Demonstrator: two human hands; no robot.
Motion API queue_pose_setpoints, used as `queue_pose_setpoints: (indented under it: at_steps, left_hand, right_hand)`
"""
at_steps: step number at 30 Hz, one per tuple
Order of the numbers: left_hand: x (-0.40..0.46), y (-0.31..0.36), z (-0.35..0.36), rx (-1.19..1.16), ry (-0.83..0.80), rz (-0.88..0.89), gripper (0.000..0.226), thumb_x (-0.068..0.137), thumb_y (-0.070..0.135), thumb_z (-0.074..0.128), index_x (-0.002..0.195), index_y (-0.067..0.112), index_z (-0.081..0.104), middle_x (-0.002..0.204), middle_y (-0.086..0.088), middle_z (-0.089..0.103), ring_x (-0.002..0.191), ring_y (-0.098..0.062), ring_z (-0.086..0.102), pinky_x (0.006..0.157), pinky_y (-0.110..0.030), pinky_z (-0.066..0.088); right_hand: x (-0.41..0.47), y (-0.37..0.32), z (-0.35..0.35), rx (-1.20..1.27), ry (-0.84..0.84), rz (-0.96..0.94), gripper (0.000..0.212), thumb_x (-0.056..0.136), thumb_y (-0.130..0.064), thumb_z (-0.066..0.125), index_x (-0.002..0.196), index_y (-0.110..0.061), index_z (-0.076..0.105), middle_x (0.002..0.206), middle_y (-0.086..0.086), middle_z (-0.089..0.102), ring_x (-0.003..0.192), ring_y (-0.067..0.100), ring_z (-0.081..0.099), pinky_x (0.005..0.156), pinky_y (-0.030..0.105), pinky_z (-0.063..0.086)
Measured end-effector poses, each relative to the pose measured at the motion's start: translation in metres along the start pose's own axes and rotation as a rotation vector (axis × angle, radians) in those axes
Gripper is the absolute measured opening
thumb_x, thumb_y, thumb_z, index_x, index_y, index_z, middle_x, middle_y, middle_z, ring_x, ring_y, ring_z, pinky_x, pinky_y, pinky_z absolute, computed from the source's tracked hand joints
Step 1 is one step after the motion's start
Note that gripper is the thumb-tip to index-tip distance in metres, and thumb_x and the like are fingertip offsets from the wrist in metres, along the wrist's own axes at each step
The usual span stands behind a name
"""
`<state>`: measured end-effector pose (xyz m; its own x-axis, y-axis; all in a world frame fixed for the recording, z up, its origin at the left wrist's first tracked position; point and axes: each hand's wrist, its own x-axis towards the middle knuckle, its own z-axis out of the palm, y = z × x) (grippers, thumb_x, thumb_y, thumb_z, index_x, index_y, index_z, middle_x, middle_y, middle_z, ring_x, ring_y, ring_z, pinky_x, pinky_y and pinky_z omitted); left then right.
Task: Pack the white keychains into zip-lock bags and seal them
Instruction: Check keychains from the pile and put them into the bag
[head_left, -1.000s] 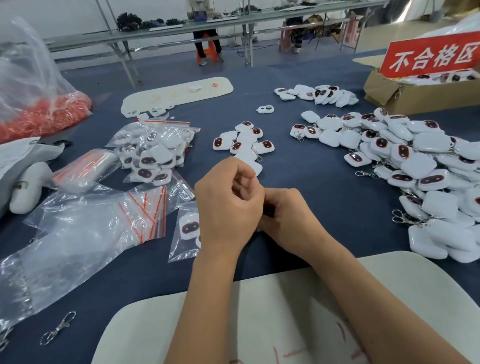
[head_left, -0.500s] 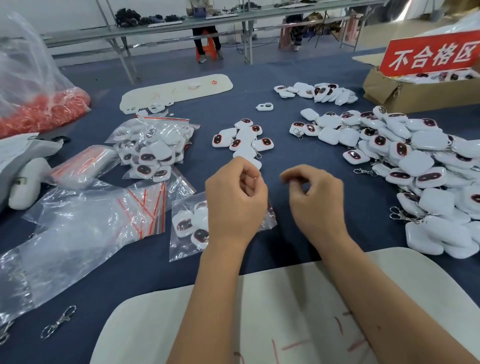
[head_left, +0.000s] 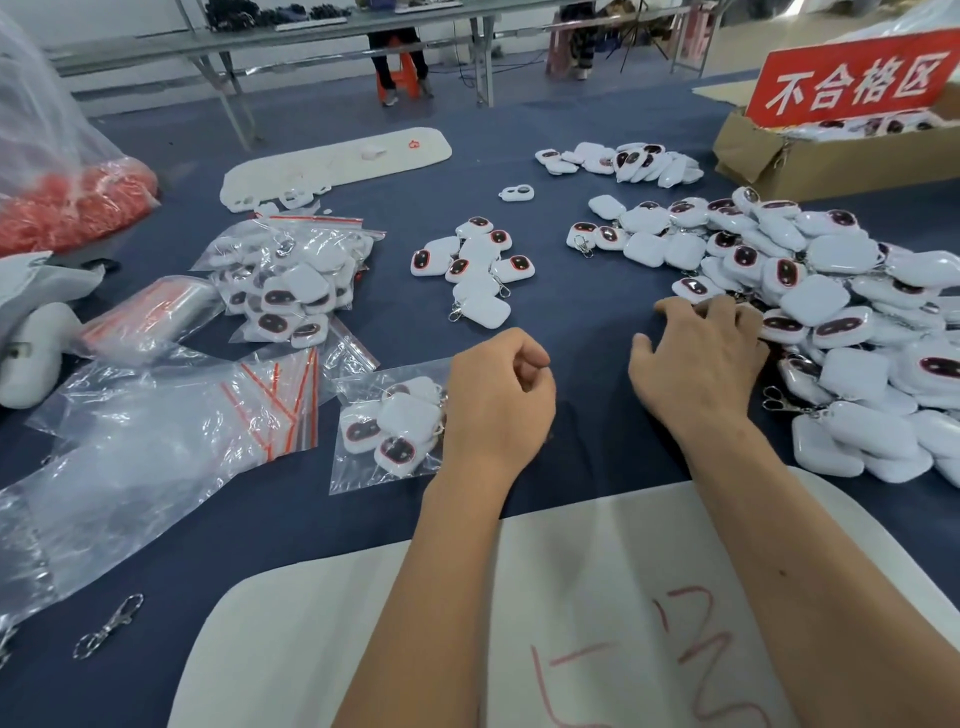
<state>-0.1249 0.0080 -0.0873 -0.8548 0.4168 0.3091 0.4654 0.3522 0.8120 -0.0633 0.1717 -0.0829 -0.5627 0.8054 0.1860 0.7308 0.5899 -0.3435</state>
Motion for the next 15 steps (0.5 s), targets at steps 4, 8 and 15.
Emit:
queue_pose_setpoints:
  at_steps: [4, 8, 15]
  left_hand:
    - [0.001, -0.002, -0.001, -0.028, 0.008, -0.049, 0.016, 0.086, 0.000, 0.066, 0.080, 0.015, 0.068, 0.069, 0.004, 0.066, 0.057, -0.002, 0.061, 0.050, -0.008, 0.043]
    - [0.000, -0.002, -0.001, -0.029, 0.008, -0.052, 0.018, 0.085, 0.001, 0.067, 0.079, 0.018, 0.068, 0.070, 0.003, 0.067, 0.060, -0.001, 0.061, 0.052, -0.007, 0.043]
    - [0.001, -0.003, -0.002, -0.010, 0.000, -0.058, 0.016, 0.085, 0.002, 0.068, 0.081, 0.017, 0.070, 0.070, 0.007, 0.067, 0.065, -0.005, 0.061, 0.059, -0.007, 0.044]
  right_hand:
    - [-0.004, 0.002, 0.005, 0.233, 0.087, -0.099, 0.034, 0.097, -0.014, 0.065, 0.130, -0.019, 0.068, 0.127, 0.014, 0.062, 0.125, 0.037, 0.049, 0.105, 0.036, 0.033]
    - [0.003, 0.000, 0.005, 0.159, 0.127, -0.041, 0.046, 0.099, -0.027, 0.065, 0.144, -0.023, 0.058, 0.150, 0.015, 0.043, 0.144, 0.039, 0.029, 0.116, 0.042, 0.027]
    - [0.003, -0.002, 0.009, 0.111, 0.039, -0.174, 0.054, 0.099, -0.040, 0.064, 0.149, -0.022, 0.054, 0.151, 0.017, 0.045, 0.139, 0.039, 0.040, 0.114, 0.048, 0.032]
